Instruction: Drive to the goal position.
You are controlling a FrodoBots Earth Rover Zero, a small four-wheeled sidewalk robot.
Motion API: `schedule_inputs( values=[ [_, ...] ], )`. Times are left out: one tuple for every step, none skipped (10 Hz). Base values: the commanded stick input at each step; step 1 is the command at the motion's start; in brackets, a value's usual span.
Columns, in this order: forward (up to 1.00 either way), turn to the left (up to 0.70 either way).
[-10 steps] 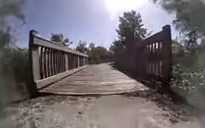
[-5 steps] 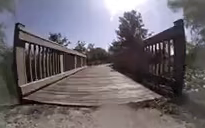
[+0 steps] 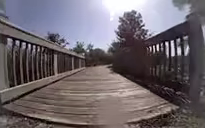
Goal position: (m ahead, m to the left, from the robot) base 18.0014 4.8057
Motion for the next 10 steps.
schedule_inputs(
  values=[
    [0.70,0.00],
    [0.70,0.00],
    [0.70,0.00],
    [0.70,0.00],
    [0.70,0.00],
    [0.70,0.00],
    [0.70,0.00],
    [0.70,0.00],
    [0.70,0.00],
    [0.70,0.00]
  ],
)
